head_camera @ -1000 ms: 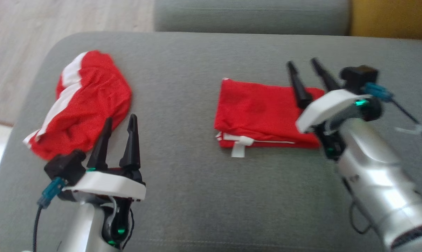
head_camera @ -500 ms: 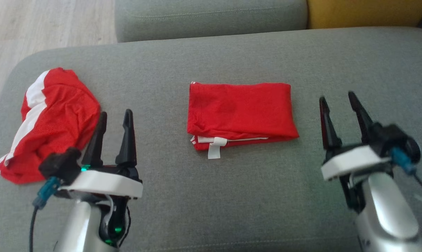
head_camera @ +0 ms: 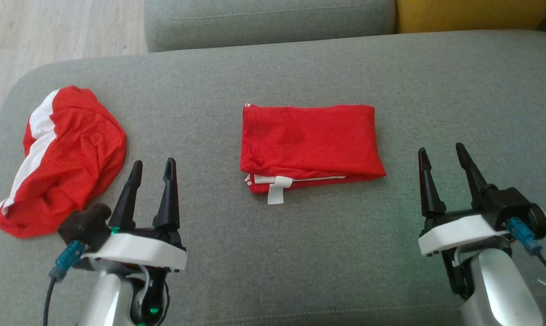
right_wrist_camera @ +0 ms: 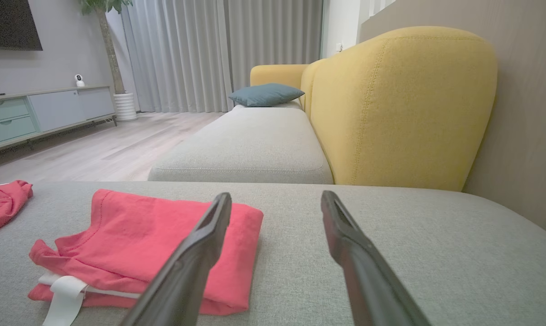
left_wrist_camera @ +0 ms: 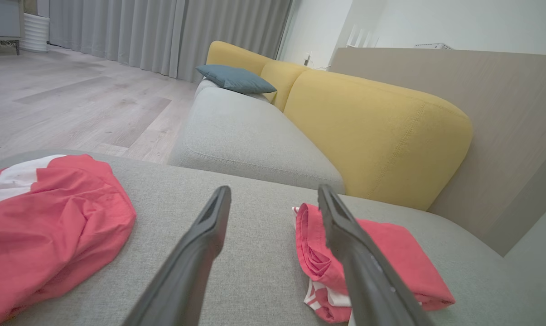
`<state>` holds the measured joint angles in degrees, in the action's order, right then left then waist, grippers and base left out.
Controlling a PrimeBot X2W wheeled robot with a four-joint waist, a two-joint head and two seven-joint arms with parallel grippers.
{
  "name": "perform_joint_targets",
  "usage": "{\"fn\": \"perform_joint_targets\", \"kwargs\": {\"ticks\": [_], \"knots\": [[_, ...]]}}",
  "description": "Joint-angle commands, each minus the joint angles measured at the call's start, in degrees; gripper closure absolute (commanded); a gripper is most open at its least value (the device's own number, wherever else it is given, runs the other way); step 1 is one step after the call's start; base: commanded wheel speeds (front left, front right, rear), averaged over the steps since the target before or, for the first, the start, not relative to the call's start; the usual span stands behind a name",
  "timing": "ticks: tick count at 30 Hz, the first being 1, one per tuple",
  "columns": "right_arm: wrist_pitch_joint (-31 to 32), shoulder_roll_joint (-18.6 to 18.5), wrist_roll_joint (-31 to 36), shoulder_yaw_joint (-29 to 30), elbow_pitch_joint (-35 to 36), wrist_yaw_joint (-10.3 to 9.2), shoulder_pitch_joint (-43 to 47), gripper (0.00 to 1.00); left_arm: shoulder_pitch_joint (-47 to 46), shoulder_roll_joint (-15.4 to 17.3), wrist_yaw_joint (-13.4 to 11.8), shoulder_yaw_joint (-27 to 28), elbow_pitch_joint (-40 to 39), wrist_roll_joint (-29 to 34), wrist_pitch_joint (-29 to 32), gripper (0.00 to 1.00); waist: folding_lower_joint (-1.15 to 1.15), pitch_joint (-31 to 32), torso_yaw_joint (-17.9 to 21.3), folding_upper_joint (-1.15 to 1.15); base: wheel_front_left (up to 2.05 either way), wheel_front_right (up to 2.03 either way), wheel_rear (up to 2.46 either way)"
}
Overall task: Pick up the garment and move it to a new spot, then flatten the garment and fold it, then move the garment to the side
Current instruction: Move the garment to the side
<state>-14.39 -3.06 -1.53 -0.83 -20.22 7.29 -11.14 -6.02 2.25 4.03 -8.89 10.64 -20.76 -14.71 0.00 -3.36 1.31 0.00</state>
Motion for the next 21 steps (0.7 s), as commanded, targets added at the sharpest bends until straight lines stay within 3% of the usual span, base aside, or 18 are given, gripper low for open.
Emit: {"fn": "perform_joint_targets", "kwargs": {"ticks": [1,13,21], "knots": [[-0.4,0.2,-0.4,-1.2,1.9,0.2,-1.4,0.0,-2.4,0.6,0.0,1.4,-2.3,0.4,-0.3,0.0,0.0,-0.3,-0.3,0.0,0.0,0.0,0.0],[5.5,0.2,-4.1,-0.5,-3.1,0.2,-7.5,0.0,-5.3,0.6,0.4,-0.6,-2.6,0.0,-0.3,0.0,0.0,-5.6,-3.7,0.0,0.0,0.0,0.0],[10.4,0.2,-9.8,1.6,-15.1,0.2,-15.7,0.0,-7.6,0.6,0.6,-2.4,-2.1,-0.8,-0.3,0.0,0.0,-10.5,-7.6,0.0,0.0,0.0,0.0]]}}
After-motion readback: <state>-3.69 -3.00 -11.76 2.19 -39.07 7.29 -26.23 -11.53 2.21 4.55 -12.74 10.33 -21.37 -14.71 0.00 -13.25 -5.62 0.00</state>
